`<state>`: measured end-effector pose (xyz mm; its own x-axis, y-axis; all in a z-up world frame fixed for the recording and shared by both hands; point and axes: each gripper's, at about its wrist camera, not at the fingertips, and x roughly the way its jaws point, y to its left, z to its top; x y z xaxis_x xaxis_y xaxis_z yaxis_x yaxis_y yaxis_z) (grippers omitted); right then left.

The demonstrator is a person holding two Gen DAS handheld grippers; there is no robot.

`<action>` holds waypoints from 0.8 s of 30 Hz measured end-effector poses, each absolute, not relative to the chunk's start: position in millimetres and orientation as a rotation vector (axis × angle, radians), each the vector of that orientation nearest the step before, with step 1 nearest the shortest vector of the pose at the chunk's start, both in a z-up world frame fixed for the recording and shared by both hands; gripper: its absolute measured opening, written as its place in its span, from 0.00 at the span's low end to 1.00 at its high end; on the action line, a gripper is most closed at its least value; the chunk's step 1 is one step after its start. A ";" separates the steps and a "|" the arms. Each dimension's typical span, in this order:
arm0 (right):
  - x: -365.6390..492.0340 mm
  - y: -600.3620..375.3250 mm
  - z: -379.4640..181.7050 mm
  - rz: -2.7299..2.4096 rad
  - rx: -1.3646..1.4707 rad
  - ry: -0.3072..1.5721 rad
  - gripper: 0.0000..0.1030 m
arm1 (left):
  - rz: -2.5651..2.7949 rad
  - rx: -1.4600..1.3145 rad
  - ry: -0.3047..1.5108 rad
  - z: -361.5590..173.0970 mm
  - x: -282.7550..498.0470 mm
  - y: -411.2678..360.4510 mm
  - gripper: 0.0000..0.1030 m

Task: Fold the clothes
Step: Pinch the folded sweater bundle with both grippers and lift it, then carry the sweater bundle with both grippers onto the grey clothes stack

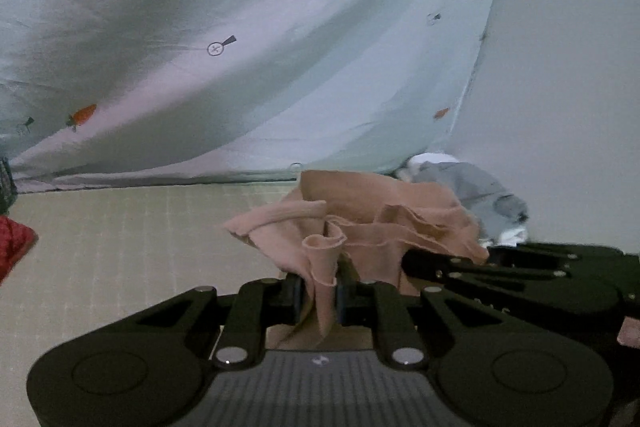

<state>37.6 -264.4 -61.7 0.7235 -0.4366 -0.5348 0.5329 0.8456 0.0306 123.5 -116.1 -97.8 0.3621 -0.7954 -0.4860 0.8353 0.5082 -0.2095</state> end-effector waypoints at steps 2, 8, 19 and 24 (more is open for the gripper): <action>26.2 -251.0 -58.4 -0.574 0.187 0.541 0.24 | -1.075 0.060 0.579 -97.8 116.6 -109.4 0.16; -9.1 -231.7 -51.2 -0.671 0.193 0.565 0.24 | -1.143 0.015 0.586 -94.6 85.9 -107.1 0.16; -64.5 -299.6 -64.6 -0.629 0.248 0.499 0.24 | -1.072 0.006 0.572 -85.5 26.8 -195.5 0.16; -104.6 -376.8 -59.8 -0.578 0.246 0.445 0.21 | -1.026 -0.042 0.595 -81.7 -3.4 -261.4 0.16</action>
